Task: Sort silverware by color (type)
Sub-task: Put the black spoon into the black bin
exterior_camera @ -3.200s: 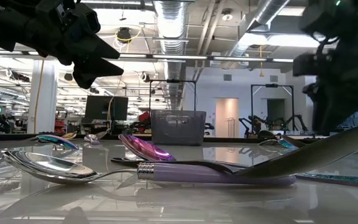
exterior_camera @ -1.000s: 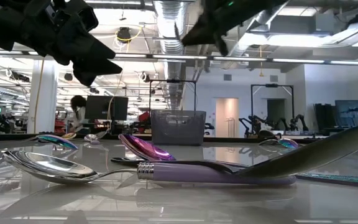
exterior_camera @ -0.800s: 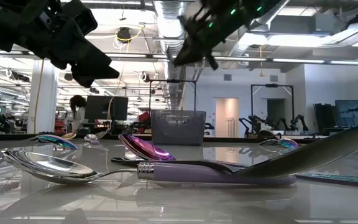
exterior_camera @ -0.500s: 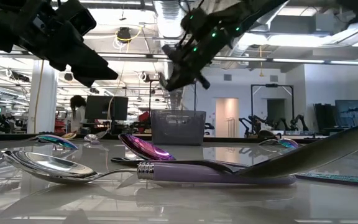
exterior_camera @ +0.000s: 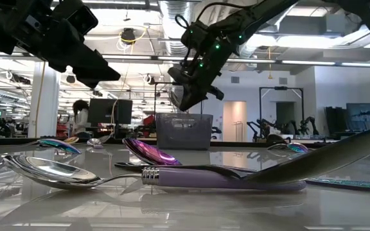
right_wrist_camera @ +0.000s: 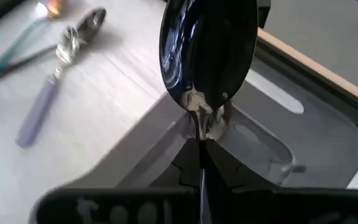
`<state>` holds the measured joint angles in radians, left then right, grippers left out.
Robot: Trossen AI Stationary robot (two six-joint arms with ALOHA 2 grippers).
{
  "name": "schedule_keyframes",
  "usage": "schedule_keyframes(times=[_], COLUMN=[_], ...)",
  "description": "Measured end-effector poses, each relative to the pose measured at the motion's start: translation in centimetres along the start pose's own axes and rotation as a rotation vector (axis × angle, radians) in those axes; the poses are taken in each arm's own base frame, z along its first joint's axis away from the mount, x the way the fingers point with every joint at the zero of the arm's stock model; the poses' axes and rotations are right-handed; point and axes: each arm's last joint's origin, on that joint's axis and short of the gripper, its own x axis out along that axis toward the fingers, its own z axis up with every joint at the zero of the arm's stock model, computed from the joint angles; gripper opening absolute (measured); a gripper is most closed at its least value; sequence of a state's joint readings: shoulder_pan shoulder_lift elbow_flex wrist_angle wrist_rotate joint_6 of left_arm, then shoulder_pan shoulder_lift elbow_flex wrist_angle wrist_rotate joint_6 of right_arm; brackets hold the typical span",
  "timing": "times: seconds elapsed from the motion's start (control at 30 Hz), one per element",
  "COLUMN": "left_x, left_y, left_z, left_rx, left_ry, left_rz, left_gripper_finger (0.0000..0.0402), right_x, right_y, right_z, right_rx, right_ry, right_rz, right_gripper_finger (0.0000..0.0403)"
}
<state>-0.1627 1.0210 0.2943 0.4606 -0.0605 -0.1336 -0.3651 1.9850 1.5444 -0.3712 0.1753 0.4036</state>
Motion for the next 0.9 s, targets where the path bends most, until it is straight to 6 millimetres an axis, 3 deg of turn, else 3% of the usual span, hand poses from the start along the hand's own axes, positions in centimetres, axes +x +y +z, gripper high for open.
schedule_keyframes(times=[0.43, 0.9], left_x=[0.0, 0.0], left_y=[0.0, 0.0], left_z=[0.03, 0.01], left_rx=[-0.008, -0.009], left_ry=[-0.004, -0.001], left_rz=[0.001, 0.002], left_gripper_finger=[0.0197, 0.0197], right_x=[-0.13, -0.13], right_y=[0.51, 0.5], right_z=[-0.69, -0.68], right_rx=[-0.032, -0.029], right_ry=[0.039, 0.036], right_rz=[-0.012, -0.017], right_gripper_finger=[0.0028, 0.0064])
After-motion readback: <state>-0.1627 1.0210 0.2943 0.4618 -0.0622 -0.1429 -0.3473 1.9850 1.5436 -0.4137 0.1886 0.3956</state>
